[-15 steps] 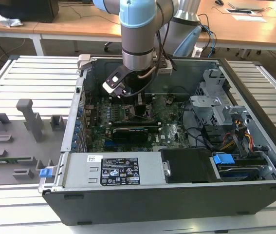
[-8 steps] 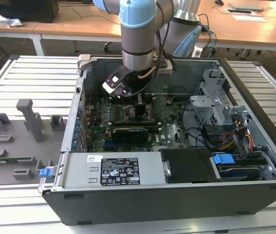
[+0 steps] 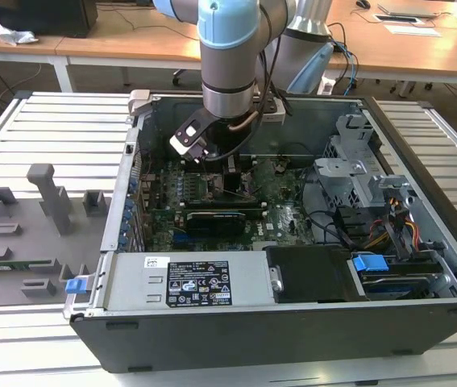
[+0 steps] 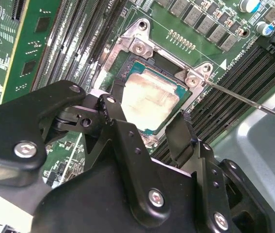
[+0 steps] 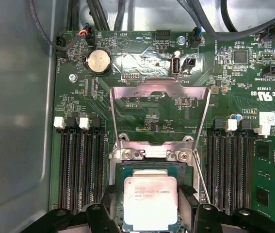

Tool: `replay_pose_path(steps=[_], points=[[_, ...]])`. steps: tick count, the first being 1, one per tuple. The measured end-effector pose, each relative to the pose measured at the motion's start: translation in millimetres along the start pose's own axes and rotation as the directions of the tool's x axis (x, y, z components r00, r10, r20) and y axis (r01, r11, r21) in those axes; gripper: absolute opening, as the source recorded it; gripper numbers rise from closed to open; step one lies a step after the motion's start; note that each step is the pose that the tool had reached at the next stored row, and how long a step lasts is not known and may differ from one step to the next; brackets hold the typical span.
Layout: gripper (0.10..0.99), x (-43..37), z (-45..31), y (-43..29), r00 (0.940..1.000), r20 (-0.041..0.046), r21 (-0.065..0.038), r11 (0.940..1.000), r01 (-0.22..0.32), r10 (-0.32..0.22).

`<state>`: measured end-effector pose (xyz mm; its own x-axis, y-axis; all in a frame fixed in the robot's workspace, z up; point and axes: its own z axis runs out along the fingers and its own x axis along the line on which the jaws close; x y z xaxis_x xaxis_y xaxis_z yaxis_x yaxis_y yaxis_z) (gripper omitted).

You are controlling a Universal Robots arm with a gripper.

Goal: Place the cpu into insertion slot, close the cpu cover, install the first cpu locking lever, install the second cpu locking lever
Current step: 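Place the cpu into insertion slot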

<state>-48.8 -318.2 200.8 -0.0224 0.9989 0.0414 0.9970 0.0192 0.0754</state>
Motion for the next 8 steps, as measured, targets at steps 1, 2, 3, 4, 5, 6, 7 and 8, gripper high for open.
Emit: replay_pose_path(steps=[1,2,3,4,5,6,7,8], points=[[0.620,0.0,0.0,0.0,1.0000,0.0073,0.000,1.0000,0.001,-0.001],[0.620,0.0,0.0,0.0,0.9999,0.0127,0.000,1.0000,0.001,-0.001],[0.620,-0.1,0.0,0.0,0.9999,0.0136,0.000,1.0000,0.001,-0.001],[0.620,-0.1,0.0,0.0,0.9999,0.0138,0.000,1.0000,0.001,-0.001],[0.620,0.0,0.5,0.0,0.9999,0.0137,0.000,1.0000,0.001,-0.001],[0.620,0.0,0.7,0.0,0.9999,0.0138,0.000,1.0000,0.001,-0.001],[0.620,-0.1,0.8,-0.1,0.9999,0.0139,0.000,1.0000,0.001,-0.001],[0.620,-0.1,0.8,-0.1,0.9999,0.0140,0.000,1.0000,0.001,-0.001]])
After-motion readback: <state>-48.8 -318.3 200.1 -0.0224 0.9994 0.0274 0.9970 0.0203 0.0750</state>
